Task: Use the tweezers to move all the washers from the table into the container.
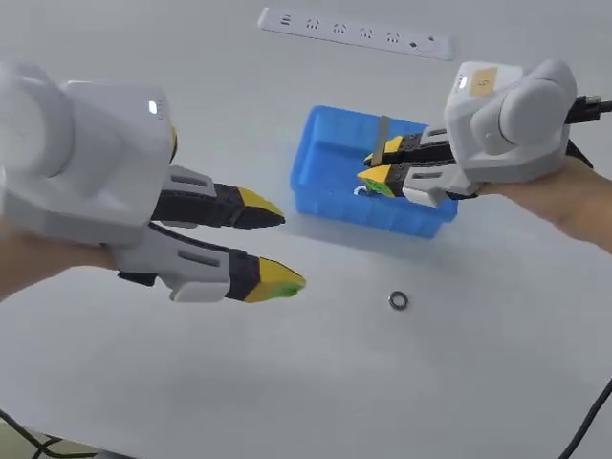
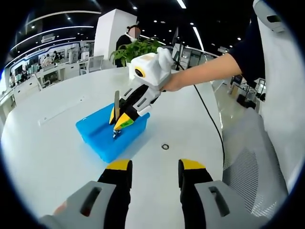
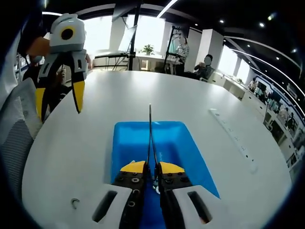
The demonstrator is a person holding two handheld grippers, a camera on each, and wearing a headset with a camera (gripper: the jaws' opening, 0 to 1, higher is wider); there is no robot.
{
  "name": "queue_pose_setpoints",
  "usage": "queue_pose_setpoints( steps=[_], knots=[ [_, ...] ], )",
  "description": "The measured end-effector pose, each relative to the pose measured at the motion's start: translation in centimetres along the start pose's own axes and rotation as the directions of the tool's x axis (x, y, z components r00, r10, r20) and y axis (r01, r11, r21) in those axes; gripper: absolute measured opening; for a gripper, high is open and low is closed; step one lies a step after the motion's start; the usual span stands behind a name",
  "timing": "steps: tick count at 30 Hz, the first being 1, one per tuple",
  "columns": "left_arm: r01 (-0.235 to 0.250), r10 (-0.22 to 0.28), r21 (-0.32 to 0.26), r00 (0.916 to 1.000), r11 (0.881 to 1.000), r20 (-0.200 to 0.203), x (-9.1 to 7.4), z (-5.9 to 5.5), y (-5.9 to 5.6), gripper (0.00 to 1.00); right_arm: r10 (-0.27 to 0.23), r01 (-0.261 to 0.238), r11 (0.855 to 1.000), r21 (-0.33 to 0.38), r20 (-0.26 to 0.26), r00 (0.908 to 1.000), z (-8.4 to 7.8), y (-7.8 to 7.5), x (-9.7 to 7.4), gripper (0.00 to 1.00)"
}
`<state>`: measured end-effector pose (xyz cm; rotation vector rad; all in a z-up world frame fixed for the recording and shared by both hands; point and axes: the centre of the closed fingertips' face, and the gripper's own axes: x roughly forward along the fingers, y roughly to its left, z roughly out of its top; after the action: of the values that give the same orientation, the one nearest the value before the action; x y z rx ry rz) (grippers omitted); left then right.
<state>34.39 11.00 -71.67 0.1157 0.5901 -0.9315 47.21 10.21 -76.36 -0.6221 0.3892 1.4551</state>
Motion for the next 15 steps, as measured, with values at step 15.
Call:
queue_pose_setpoints(
  steps=[15],
  knots=[
    [0.008, -0.008, 0.002, 0.9998, 1.000, -0.018, 0.37, -0.41, -0.45, 0.44, -0.019, 0.019, 1.000, 0.013, 0.002, 0.9998, 0.33, -0.46, 0.00, 0.10]
  ],
)
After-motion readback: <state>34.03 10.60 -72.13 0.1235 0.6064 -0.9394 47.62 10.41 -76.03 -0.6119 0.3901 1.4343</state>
